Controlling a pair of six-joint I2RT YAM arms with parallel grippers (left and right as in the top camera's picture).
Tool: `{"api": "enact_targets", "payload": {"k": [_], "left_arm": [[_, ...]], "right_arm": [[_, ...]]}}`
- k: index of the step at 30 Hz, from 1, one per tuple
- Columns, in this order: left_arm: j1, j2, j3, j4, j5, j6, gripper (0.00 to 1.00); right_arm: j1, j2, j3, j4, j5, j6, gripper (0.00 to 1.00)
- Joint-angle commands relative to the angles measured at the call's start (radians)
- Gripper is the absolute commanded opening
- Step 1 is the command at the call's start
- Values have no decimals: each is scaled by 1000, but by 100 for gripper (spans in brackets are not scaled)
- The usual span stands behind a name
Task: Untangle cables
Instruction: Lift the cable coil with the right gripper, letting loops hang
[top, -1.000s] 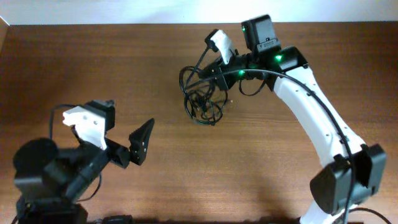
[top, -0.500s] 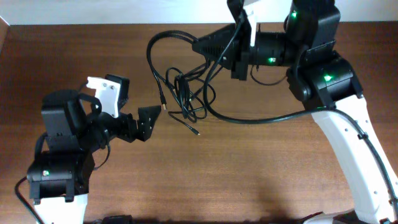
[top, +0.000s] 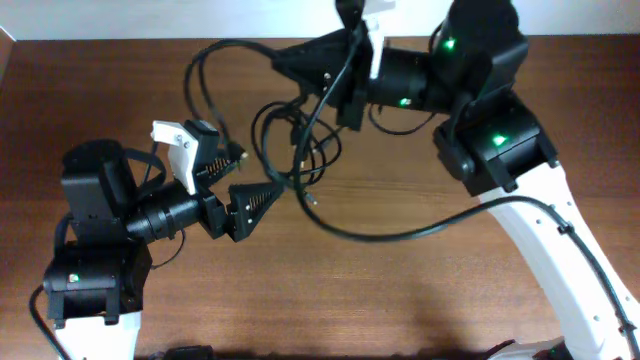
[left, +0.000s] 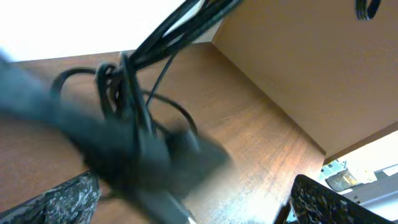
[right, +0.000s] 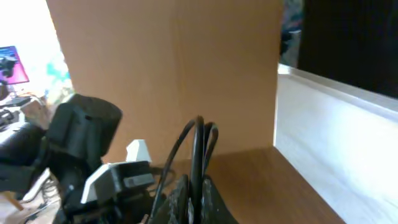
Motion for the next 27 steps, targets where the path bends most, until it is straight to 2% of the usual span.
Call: {"api": "enact_targets", "payload": {"k": [1, 2, 3, 4, 8, 11, 15, 16, 18, 21, 23, 26, 27], "left_arm": [[3, -2, 1, 3, -14, -2, 86], [3, -2, 1, 3, -52, -2, 70], [3, -2, 1, 3, -54, -2, 32], [3, -2, 1, 2, -53, -2, 0], [3, -2, 1, -3, -50, -3, 0], [3, -2, 1, -14, -50, -3, 0], [3, -5, 1, -35, -50, -3, 0], [3, -14, 1, -35, -50, -3, 0], [4, -34, 2, -29, -50, -2, 0], [4, -117, 15, 0, -62, -2, 0], [4, -172, 39, 2, -143, -3, 0], [4, -239, 82, 2, -251, -3, 0], [4, -263, 106, 1, -298, -3, 0]], "right_arm": [[40, -17, 23, 74, -3, 90, 4], [53, -17, 23, 104, -7, 111, 4], [56, -17, 23, 107, -6, 111, 4], [53, -16, 23, 104, -5, 110, 4], [3, -15, 23, 81, -5, 99, 4], [-68, -5, 23, -32, 37, 95, 4], [-182, 12, 23, -325, 127, 35, 4], [-211, 13, 23, -401, 151, -26, 4], [-245, 13, 23, -459, 156, -82, 4], [-320, 13, 23, -617, 312, -122, 4], [-363, 13, 23, -694, 317, -198, 4], [-398, 13, 23, -755, 409, -198, 4], [-404, 18, 23, -791, 484, -199, 7]]}}
